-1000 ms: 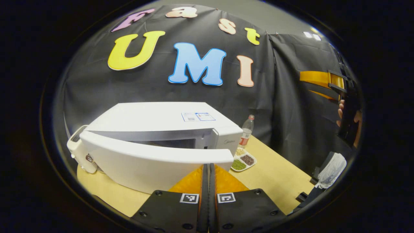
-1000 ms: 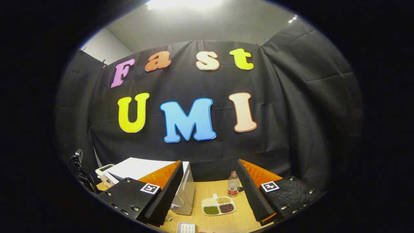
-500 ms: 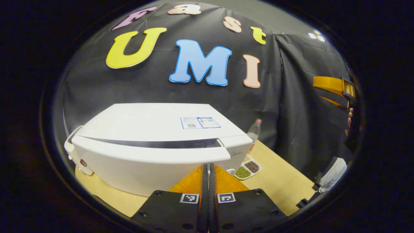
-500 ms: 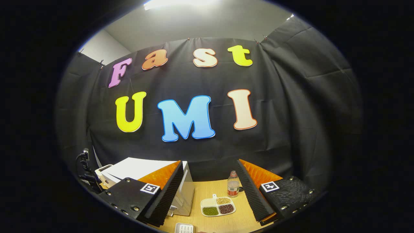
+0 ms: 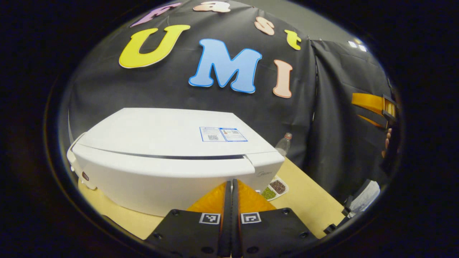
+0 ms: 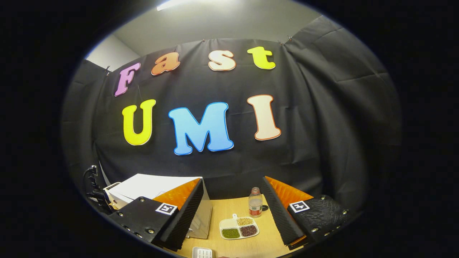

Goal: Open the microwave oven with the left hand, put the food in, and close the microwave oven.

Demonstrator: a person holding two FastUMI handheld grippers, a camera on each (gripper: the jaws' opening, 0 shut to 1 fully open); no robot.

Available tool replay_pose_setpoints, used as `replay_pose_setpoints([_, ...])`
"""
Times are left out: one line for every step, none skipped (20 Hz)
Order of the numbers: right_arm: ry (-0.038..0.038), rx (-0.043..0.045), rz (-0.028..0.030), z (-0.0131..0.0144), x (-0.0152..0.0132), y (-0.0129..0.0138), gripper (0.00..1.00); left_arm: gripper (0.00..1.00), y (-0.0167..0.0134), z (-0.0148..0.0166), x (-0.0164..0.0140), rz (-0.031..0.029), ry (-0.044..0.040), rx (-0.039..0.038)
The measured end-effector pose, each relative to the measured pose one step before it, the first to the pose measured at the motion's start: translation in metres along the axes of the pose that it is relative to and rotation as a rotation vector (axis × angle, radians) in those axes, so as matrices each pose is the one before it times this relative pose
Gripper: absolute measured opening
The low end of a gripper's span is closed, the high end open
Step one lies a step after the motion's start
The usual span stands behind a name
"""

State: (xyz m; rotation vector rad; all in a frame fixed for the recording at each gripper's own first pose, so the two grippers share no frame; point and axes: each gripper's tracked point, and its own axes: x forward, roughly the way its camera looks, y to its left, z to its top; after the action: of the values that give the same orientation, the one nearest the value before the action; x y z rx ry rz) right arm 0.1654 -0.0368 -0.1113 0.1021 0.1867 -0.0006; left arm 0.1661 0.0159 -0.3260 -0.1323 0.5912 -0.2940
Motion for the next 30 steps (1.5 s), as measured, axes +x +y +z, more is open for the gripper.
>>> replay_pose_setpoints([-0.00003,-0.00232,0.00452,-0.00050,0.00032,0.00191,0.98,0.07,-0.00051,-0.00006,0.00020,0.00085,-0.00106,0.00226])
replay_pose_setpoints([0.00365,-0.00152,0.00590,-0.00135,0.00160,0.00207,0.98,0.07,0.00047,0.00027,0.00035,0.00101,-0.00112,-0.00043])
replay_pose_setpoints([0.00480,0.00037,0.00520,-0.00167,0.00022,0.00156,0.98,0.07,0.00067,0.00074,0.00097,0.00209,-0.00212,-0.00433])
replay_pose_setpoints([0.00391,0.00361,0.00341,-0.00133,0.00114,0.00037,0.98,0.07,0.00089,0.00037,-0.00010,0.00475,-0.00220,-0.00309])
replay_pose_setpoints([0.00220,0.00369,0.00032,0.00035,-0.00006,0.00032,0.98,0.07,0.00002,0.00129,-0.00312,-0.00040,-0.00032,-0.00444])
replay_pose_setpoints([0.00010,0.00131,-0.00099,0.00038,0.00034,-0.00032,0.98,0.07,-0.00059,-0.00223,0.00369,-0.00060,0.00139,0.00187])
replay_pose_setpoints([-0.00110,0.00096,0.00186,0.00025,0.00017,0.00136,0.98,0.07,-0.00055,0.00059,0.00060,0.00018,-0.00171,0.00528])
replay_pose_setpoints([-0.00041,-0.00161,0.00134,-0.00017,-0.00112,0.00062,0.98,0.07,0.00066,0.00002,-0.00022,0.00135,0.00118,0.00277])
replay_pose_setpoints([-0.00003,-0.00157,0.00063,-0.00002,-0.00134,-0.00010,0.98,0.07,0.00049,0.00144,-0.00016,-0.00005,-0.00076,-0.00034])
replay_pose_setpoints([0.00009,0.00160,0.00031,0.00027,-0.00076,-0.00004,0.98,0.07,-0.00034,-0.00082,0.00014,-0.00117,0.00065,-0.00055])
replay_pose_setpoints([0.00027,0.00256,0.00056,-0.00064,-0.00044,0.00105,0.98,0.07,-0.00048,0.00036,0.00012,-0.00119,0.00012,-0.00201])
replay_pose_setpoints([-0.00016,0.00011,-0.00016,0.00086,-0.00162,0.00022,0.98,0.07,0.00059,-0.00042,-0.00035,0.00119,-0.00005,-0.00331])
replay_pose_setpoints([-0.00087,0.00044,0.00060,0.00017,-0.00070,0.00033,0.98,0.07,0.00022,-0.00012,0.00010,0.00144,-0.00091,-0.00050])
replay_pose_setpoints([-0.00030,0.00029,0.00057,-0.00004,-0.00034,0.00079,0.98,0.07,0.00007,0.00001,0.00038,0.00044,-0.00020,0.00338])
replay_pose_setpoints([-0.00136,-0.00045,0.00044,-0.00019,-0.00133,0.00100,0.98,0.07,-0.00024,0.00098,0.00003,-0.00023,-0.00026,0.00202])
replay_pose_setpoints([-0.00026,0.00105,0.00278,0.00068,-0.00088,0.00085,0.98,0.07,0.00030,-0.00061,-0.00031,0.00075,0.00038,-0.00243])
replay_pose_setpoints([0.00049,0.00042,0.00263,-0.00029,-0.00135,0.00213,0.98,0.08,0.00053,0.00026,-0.00031,0.00306,0.00039,-0.00553])
replay_pose_setpoints([-0.00035,0.00098,0.00171,-0.00028,-0.00129,0.00149,0.98,0.07,-0.00018,-0.00010,0.00014,0.00640,0.00023,-0.00550])
replay_pose_setpoints([0.00078,0.00290,0.00047,-0.00055,-0.00123,0.00091,0.98,0.07,0.00049,-0.00010,-0.00002,0.00536,0.00033,0.00271])
replay_pose_setpoints([0.00202,0.00516,-0.00167,-0.00081,-0.00157,0.00113,0.98,0.07,-0.00061,-0.00022,0.00040,0.00259,-0.00005,0.00533])
replay_pose_setpoints([0.00091,0.00637,0.00027,-0.00077,-0.00355,0.00203,0.98,0.07,-0.00027,0.00063,-0.00051,0.00060,-0.00120,0.00115])
replay_pose_setpoints([-0.00043,0.00431,0.00151,0.00008,-0.00344,0.00188,0.98,0.07,0.00040,-0.00074,0.00073,0.00081,0.00156,-0.00246])
replay_pose_setpoints([-0.00005,-0.00033,0.00072,-0.00087,-0.00354,0.00169,0.98,0.07,-0.00012,0.00117,0.00031,0.00199,-0.00184,-0.00049])
replay_pose_setpoints([-0.00046,-0.00265,0.00222,-0.00028,-0.00249,0.00180,0.98,0.07,0.00070,-0.00063,0.00100,0.00518,0.00075,-0.00127])
replay_pose_setpoints([-0.00041,-0.00554,0.00270,0.00012,-0.00373,0.00181,0.98,0.07,0.00156,0.00227,0.00246,0.01396,-0.00862,-0.00405])
replay_pose_setpoints([0.00008,-0.00581,0.00145,0.00050,-0.00256,0.00054,0.98,0.08,0.00456,0.00245,0.00562,0.01408,0.00150,-0.01256])
replay_pose_setpoints([-0.00009,-0.00412,0.00118,0.00117,-0.00248,0.00011,0.98,0.07,-0.00703,-0.00109,-0.00440,-0.00473,0.01378,-0.03224])
replay_pose_setpoints([-0.00375,-0.00156,0.00112,0.00206,-0.00288,0.00006,0.98,0.07,0.00239,0.00017,0.00404,0.00407,-0.00752,0.01980])
replay_pose_setpoints([-0.00424,-0.00044,-0.00383,0.00201,-0.00279,-0.00087,0.98,0.07,0.00038,-0.00028,-0.00018,0.00362,-0.00297,0.01192])
replay_pose_setpoints([0.00203,0.00066,0.00059,0.00036,-0.00218,0.00015,0.98,0.08,-0.00023,-0.00004,0.00014,0.00526,0.00197,-0.00520])
